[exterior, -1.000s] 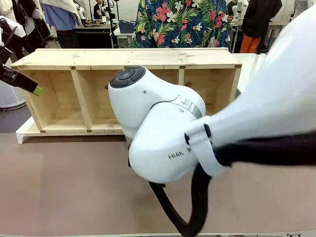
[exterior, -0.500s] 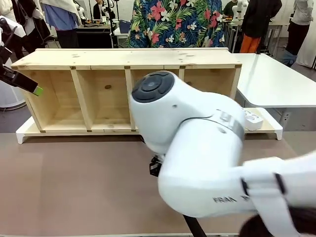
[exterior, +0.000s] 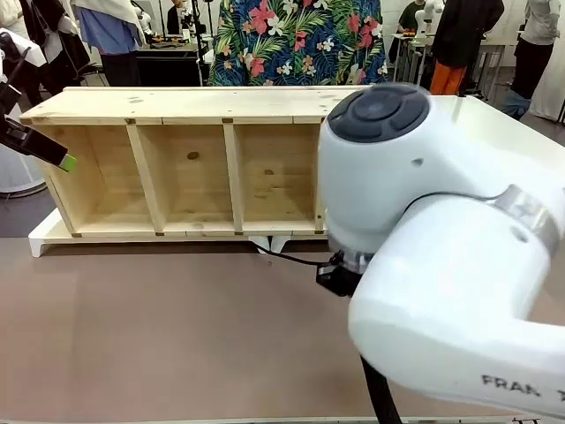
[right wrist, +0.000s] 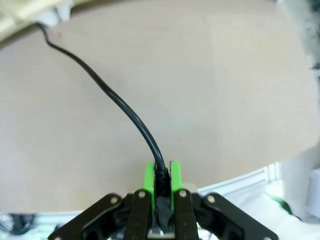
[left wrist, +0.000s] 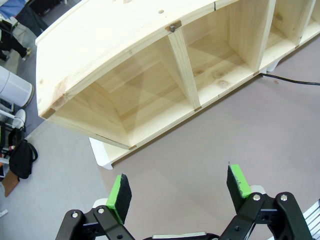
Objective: Perform cable management.
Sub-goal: Pull the grasped Power Cable to the location of the Power Strip.
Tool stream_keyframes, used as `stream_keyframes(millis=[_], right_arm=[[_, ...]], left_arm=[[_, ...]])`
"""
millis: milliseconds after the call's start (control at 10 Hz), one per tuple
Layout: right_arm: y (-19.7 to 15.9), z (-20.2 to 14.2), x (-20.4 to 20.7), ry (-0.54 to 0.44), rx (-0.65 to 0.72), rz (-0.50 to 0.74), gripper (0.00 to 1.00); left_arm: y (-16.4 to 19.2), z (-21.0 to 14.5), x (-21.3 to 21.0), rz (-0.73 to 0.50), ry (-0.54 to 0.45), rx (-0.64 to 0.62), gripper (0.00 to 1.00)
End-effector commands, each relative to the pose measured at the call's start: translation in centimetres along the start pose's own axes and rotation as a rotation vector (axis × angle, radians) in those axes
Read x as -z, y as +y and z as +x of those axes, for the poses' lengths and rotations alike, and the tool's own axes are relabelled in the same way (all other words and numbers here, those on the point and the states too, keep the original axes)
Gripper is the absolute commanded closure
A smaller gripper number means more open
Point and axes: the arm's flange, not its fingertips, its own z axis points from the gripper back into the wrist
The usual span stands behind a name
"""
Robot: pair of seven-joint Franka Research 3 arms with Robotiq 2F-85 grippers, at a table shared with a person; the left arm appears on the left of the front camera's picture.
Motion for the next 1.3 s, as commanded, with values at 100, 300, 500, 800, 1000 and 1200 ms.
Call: stream_keyframes(millis=[100,300,500,800,1000,1200], right_arm=[[-7.2,-1.1,1.5,0.014,0.105,-0.007,0.85],[-9.2,0.2,1.7,0.01,0.157,-0.008,0.85],[-10.9,2.2,2.2,-0.003,0.184,0.013,0.85],[-13.2,5.6,3.5,-0.041,0.143,0.022,0.85],[-14.6,7.6,3.9,-0.102,0.098,-0.01,0.85],[-15.9,9.3,3.8,-0.141,0.016,-0.029,0.85]], left_arm=[[0.0,0.0,-0.1,0.002,-0.005,-0.001,0.0],[0.0,0.0,-0.1,0.002,-0.005,-0.001,0.0],[0.0,0.0,-0.1,0.002,-0.005,-0.001,0.0],[0.0,0.0,-0.1,0.002,-0.005,-0.001,0.0],[0.0,0.0,-0.1,0.002,-0.005,-0.001,0.0],[0.0,0.0,-0.1,0.002,-0.005,-0.001,0.0]])
